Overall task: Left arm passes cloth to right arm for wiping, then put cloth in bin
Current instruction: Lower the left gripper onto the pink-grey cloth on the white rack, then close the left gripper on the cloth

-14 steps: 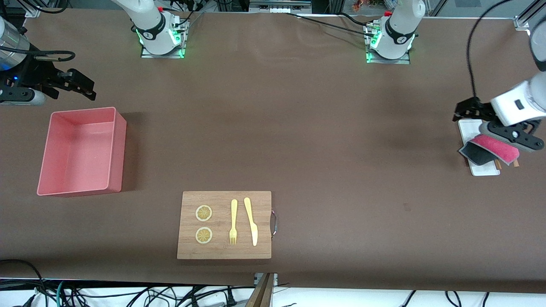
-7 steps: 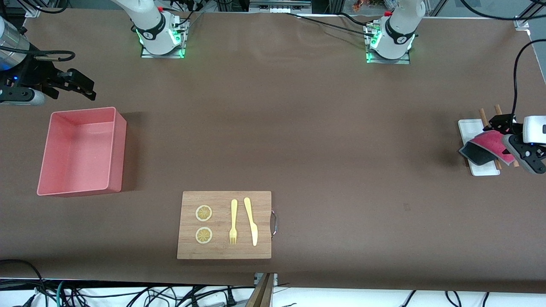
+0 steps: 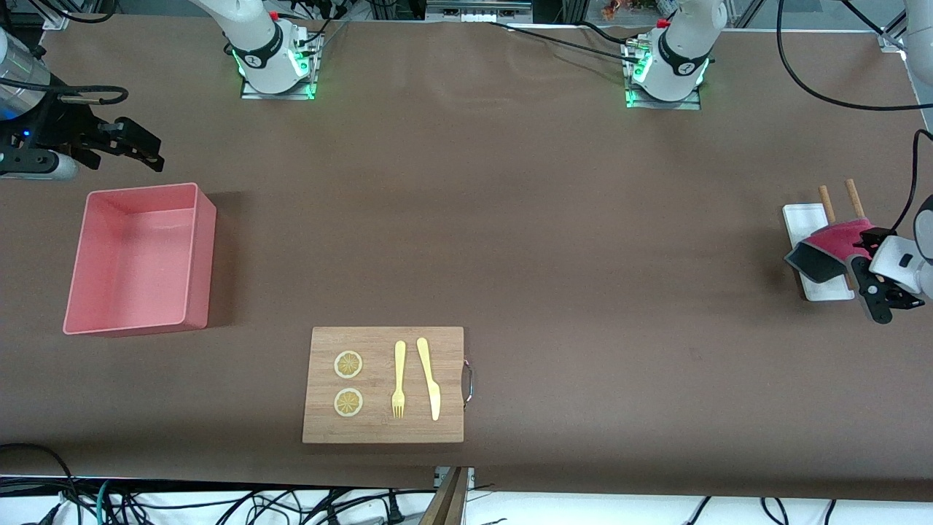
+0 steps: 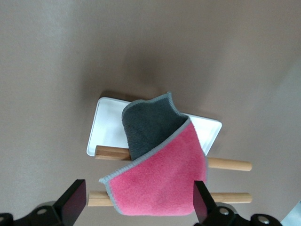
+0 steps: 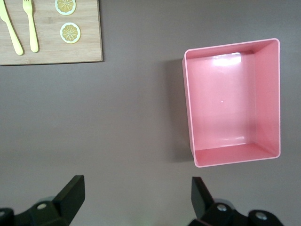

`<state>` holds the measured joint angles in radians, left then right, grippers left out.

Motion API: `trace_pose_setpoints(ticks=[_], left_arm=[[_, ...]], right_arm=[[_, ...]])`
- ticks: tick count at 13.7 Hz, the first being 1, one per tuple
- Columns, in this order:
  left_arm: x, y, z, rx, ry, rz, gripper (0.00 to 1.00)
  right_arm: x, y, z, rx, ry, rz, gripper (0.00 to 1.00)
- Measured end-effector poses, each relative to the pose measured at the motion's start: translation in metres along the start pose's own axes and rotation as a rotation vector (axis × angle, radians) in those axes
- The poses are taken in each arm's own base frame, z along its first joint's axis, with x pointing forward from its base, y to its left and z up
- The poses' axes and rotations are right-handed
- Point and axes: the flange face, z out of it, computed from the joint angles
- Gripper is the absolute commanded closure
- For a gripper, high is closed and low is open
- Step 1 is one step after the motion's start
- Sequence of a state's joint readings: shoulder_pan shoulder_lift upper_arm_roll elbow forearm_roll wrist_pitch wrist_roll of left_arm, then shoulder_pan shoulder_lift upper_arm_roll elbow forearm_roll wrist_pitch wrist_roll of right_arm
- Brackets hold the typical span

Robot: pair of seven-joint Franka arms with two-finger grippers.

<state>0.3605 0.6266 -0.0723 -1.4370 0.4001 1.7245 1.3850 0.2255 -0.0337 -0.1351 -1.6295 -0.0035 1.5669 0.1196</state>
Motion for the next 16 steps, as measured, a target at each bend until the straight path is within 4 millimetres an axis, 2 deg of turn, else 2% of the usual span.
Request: trace_pose_setpoints(ticks=[4, 10, 15, 16], left_arm=[[0.003, -0.009, 0.012, 0.011, -0.007, 0.035, 0.00], [-0.003, -0.013, 0.031, -0.015, -0.002, 0.063, 0.00], [-0.008, -0.012, 0.036, -0.027, 0.000, 0.132, 0.00], [-0.008, -0.012, 0.036, -0.029, 0.000, 0.136, 0.16]], right_arm=[[0.000, 0.000, 0.000, 0.000, 0.000, 0.000, 0.00], [0.000, 0.000, 0.000, 0.000, 0.000, 0.000, 0.00], [0.000, 0.000, 0.000, 0.000, 0.000, 0.000, 0.00], [0.000, 0.000, 0.000, 0.000, 0.000, 0.000, 0.00]])
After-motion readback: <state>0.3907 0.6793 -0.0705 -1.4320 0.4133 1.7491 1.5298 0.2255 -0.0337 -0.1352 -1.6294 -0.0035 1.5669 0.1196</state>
